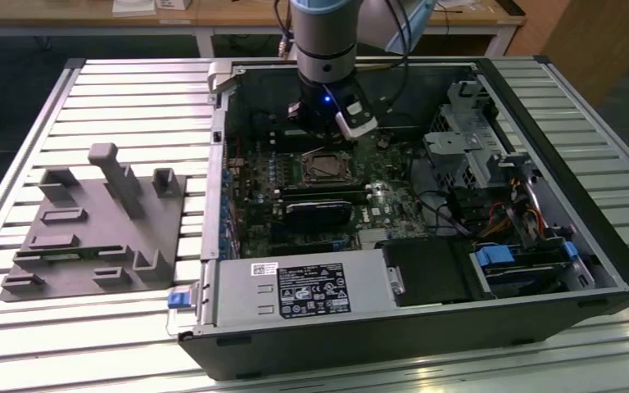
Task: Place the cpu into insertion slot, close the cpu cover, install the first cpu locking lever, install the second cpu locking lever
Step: 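Install the first cpu locking lever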
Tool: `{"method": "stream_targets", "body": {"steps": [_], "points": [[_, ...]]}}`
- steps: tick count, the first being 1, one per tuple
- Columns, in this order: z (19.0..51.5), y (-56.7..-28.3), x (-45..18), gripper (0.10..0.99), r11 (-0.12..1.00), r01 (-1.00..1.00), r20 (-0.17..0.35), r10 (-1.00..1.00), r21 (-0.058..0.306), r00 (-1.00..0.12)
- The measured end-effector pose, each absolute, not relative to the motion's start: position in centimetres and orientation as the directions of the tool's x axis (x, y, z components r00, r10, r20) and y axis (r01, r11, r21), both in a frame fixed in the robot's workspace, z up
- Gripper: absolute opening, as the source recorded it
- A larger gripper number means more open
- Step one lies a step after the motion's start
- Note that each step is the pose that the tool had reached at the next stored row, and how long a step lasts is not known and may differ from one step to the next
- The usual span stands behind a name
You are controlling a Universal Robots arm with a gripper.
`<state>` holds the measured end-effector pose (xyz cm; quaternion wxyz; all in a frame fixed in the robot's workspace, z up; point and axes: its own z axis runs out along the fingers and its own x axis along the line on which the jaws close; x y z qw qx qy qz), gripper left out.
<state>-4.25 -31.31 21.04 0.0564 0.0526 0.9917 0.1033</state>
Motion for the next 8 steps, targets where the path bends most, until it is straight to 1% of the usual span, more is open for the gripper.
{"method": "stream_targets", "body": {"steps": [3, 8], "points": [[20.93, -31.31, -4.28, 0.106, 0.974, 0.112, -0.104, 0.135, 0.197, -0.985], [20.66, -31.11, -4.32, 0.106, 0.97, 0.145, -0.105, 0.168, 0.196, -0.98]]}}
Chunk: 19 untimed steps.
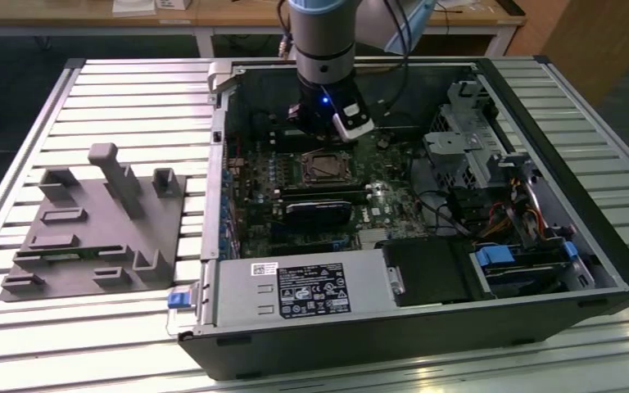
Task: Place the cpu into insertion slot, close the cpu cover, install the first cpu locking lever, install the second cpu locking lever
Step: 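Install the first cpu locking lever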
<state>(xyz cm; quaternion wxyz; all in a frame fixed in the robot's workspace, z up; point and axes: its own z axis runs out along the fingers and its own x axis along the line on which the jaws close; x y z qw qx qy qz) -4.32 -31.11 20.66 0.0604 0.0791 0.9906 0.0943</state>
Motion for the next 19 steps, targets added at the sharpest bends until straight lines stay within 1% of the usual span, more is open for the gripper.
{"method": "stream_targets", "body": {"steps": [7, 13, 19], "points": [[20.55, -30.82, -4.56, 0.106, 0.965, 0.171, -0.11, 0.195, 0.197, -0.975], [20.42, -30.7, -4.77, 0.106, 0.963, 0.175, -0.145, 0.206, 0.203, -0.968], [20.3, -30.28, -5.0, 0.106, 0.961, 0.187, -0.146, 0.218, 0.204, -0.965]]}}
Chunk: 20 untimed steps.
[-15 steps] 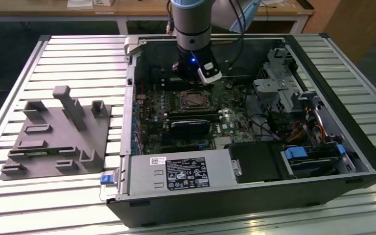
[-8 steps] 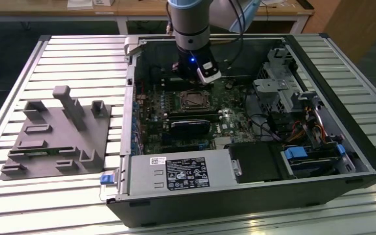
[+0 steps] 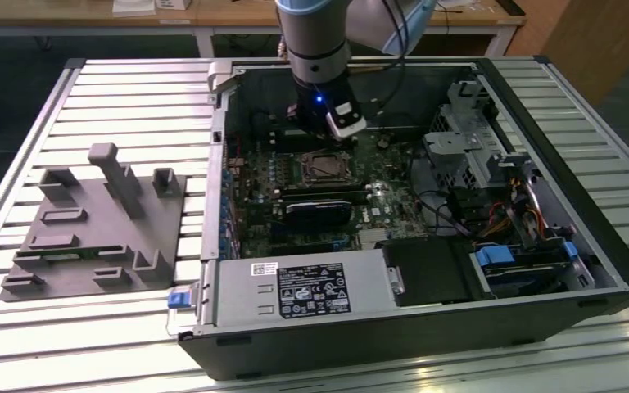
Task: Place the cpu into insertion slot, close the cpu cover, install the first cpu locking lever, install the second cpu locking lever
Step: 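Install the first cpu locking lever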
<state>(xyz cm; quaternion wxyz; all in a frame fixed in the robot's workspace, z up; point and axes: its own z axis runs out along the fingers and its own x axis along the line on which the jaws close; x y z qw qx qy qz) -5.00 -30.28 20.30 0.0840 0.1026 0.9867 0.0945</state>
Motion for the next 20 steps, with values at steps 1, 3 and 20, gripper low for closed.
{"method": "stream_targets", "body": {"steps": [1, 3, 20], "points": [[20.28, -30.19, -5.03, 0.106, 0.961, 0.189, -0.146, 0.221, 0.204, -0.964], [20.23, -30.05, -5.05, 0.106, 0.959, 0.198, -0.146, 0.23, 0.204, -0.962], [19.41, -29.95, -5.05, 0.106, 0.91, 0.361, -0.146, 0.393, 0.204, -0.908]]}}
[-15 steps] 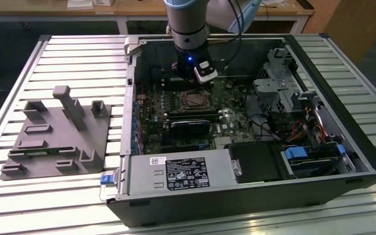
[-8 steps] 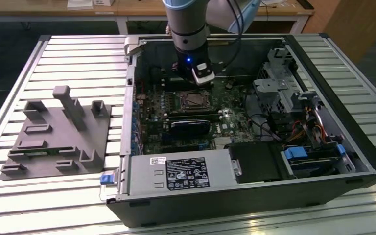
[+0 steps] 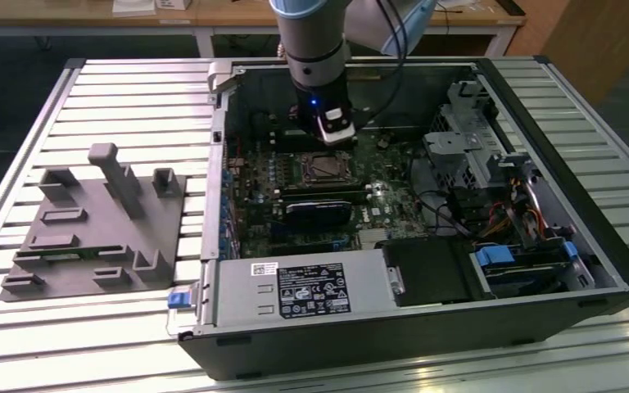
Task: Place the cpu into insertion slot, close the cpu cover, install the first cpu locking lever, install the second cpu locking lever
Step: 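Install the first cpu locking lever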
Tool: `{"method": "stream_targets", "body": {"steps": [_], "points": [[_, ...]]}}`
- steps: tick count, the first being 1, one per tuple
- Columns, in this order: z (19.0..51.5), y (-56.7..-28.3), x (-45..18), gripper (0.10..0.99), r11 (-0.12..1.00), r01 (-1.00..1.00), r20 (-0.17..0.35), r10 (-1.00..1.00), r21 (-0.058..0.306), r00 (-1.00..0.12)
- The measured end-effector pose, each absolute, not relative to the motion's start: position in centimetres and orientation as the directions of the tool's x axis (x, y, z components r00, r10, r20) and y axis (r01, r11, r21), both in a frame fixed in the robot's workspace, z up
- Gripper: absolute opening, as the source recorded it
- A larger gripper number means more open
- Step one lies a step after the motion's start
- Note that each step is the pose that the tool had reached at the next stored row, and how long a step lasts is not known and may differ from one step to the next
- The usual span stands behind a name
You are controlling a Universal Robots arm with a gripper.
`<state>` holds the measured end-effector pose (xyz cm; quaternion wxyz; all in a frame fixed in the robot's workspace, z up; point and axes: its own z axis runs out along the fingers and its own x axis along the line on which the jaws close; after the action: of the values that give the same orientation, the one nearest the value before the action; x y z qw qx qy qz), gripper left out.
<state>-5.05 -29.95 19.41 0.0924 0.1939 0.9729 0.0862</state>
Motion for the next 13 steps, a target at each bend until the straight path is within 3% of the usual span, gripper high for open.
{"method": "stream_targets", "body": {"steps": [13], "points": [[19.73, -29.95, -5.05, 0.106, 0.903, 0.376, -0.145, 0.408, 0.206, -0.901]]}}
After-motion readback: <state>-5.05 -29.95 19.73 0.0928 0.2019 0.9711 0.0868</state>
